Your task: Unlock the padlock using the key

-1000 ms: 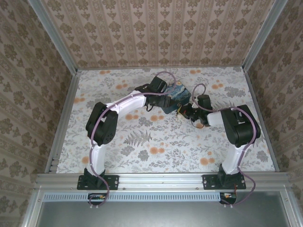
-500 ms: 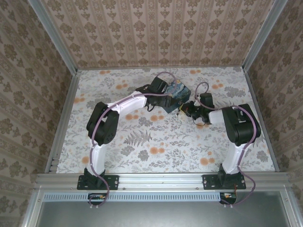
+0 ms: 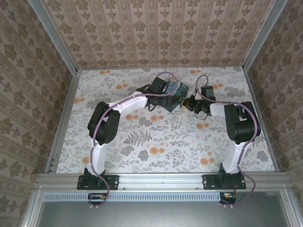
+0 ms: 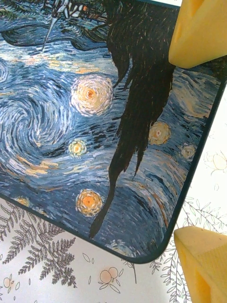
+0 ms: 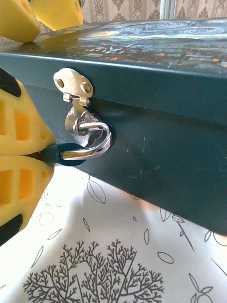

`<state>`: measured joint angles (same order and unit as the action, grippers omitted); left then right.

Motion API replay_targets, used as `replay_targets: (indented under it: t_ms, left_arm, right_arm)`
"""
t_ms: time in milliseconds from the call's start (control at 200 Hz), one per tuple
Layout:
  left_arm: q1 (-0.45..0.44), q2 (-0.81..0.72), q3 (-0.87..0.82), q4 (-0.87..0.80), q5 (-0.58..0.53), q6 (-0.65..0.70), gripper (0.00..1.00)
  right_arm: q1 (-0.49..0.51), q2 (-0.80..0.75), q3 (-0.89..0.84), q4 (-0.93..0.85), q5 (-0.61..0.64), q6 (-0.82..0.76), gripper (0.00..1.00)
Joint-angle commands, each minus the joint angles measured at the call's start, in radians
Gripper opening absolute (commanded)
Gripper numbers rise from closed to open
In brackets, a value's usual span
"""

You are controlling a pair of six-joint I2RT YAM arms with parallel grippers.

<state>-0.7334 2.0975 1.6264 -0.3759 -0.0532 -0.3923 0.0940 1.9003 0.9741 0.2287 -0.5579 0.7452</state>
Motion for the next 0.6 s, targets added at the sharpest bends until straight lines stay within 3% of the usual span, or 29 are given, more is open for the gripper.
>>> replay_targets:
  t_ms: [0,215,370,595]
  left_arm:
    - [-0.004,0.098,-0.04,-0.202,-0.005,0.028,0.88]
    - [-0.004,0.111,-0.034,-0.207,-0.005,0.031,0.88]
    - [-0.005,0.116,-0.031,-0.212,-0.004,0.03,0.87]
    - [-0.006,0.118,-0.034,-0.214,-0.003,0.03,0.87]
  right_arm:
    - [-0.035,0.006,0.018,-0.061,0.046,-0.046,0.0]
    - [-0.048,0.102,0.196,-0.216,-0.048,-0.077,0.0]
    - [-0.061,0.129,0.19,-0.076,-0.152,0.089,0.0]
    - [-0.09,0.096,0.198,-0.175,-0.078,0.025,0.0]
